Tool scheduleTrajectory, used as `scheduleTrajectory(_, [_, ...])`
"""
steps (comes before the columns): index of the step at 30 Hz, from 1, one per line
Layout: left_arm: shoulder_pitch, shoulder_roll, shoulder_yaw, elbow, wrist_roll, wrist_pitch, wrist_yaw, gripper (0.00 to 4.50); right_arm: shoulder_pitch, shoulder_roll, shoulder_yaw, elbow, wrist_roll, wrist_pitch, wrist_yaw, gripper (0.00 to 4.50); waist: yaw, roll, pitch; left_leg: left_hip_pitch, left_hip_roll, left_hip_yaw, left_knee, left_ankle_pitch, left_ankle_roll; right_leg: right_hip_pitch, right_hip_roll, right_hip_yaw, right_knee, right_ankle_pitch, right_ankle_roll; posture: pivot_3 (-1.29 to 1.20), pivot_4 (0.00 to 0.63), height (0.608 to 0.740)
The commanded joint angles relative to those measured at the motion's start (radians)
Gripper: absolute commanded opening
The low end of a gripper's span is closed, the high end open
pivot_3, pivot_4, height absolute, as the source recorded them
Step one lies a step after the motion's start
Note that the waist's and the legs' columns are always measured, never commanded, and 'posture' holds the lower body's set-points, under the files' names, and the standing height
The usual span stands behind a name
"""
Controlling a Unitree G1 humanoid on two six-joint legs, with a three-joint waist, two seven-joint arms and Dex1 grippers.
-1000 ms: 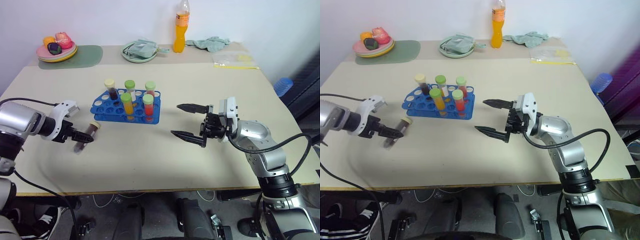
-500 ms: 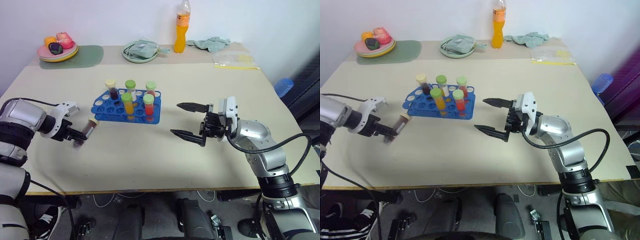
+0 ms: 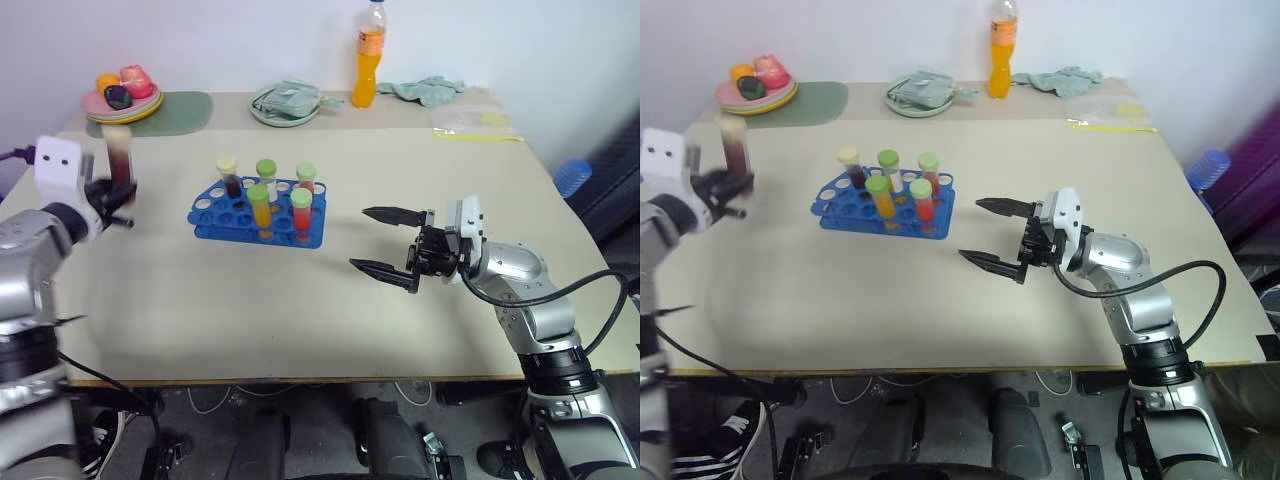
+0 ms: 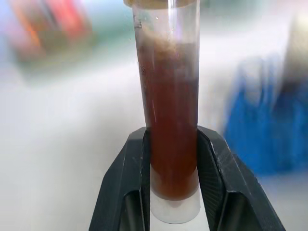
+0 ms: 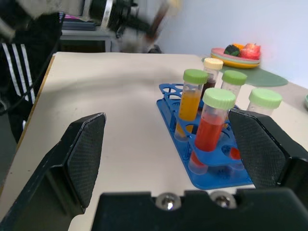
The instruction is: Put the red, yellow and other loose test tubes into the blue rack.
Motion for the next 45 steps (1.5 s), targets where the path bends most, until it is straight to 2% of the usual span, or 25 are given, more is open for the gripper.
scheduleTrajectory(1, [0.032,-0.036,-0.052,0.016,0.057,-0.336,0.006,0.77,-0.029,0.001,-0.016,0.001,-0.002,-0.027,0.015,4.5,0.0,-0.001,0.0,0.0,0.0,0.0,0.0,0.0,0.0,0.0,0.0,0.0,0.0,0.0,0.0,0.0,0.15,0.74])
scheduleTrajectory(3, [0.057,-0.065,-0.11,0.046,0.055,-0.437,-0.04,0.77,-0.037,-0.001,-0.012,-0.003,-0.007,-0.027,0.019,4.5,-0.002,0.0,0.0,0.0,0.0,0.0,-0.001,0.0,0.0,0.0,0.0,0.0,-0.001,0.0,0.0,0.0,0.15,0.74])
scheduleTrajectory(6, [0.049,-0.121,-0.139,0.138,0.083,-0.555,0.021,0.77,-0.042,-0.007,-0.02,-0.025,-0.003,-0.007,0.007,4.5,-0.002,0.0,0.0,0.0,0.0,0.001,-0.001,0.0,0.0,0.0,0.0,0.0,-0.001,0.0,0.0,0.0,0.15,0.74])
scheduleTrajectory(16, [0.082,-0.186,-0.197,0.357,0.125,-0.752,0.092,0.77,-0.025,-0.037,-0.048,-0.098,0.003,0.048,-0.044,4.5,-0.003,0.0,0.0,0.0,0.0,0.0,-0.001,0.0,0.0,0.0,0.001,0.0,-0.001,0.0,0.0,0.0,0.15,0.74])
scheduleTrajectory(23, [0.068,-0.229,-0.229,0.485,0.128,-0.804,0.115,0.77,-0.02,-0.036,-0.049,-0.105,0.004,0.053,-0.056,4.5,-0.002,0.0,0.0,0.0,0.0,0.0,-0.001,0.0,0.0,0.001,0.001,0.0,-0.001,0.0,0.001,0.0,0.15,0.74])
scheduleTrajectory(36, [0.03,-0.268,-0.255,0.557,0.099,-0.83,0.094,0.77,0.009,-0.038,-0.063,-0.09,0.005,0.027,-0.049,4.5,-0.003,0.0,0.0,0.001,0.0,0.0,-0.001,0.0,0.0,0.002,0.001,0.0,-0.001,0.0,0.001,0.0,0.15,0.74])
scheduleTrajectory(45, [0.101,-0.289,-0.243,0.479,0.003,-0.722,0.054,0.77,0.023,-0.043,-0.068,-0.083,0.004,0.009,-0.045,4.5,-0.005,0.0,-0.001,0.002,0.0,0.0,-0.001,0.0,0.0,0.003,0.001,0.0,-0.001,0.0,0.001,0.0,0.15,0.74])
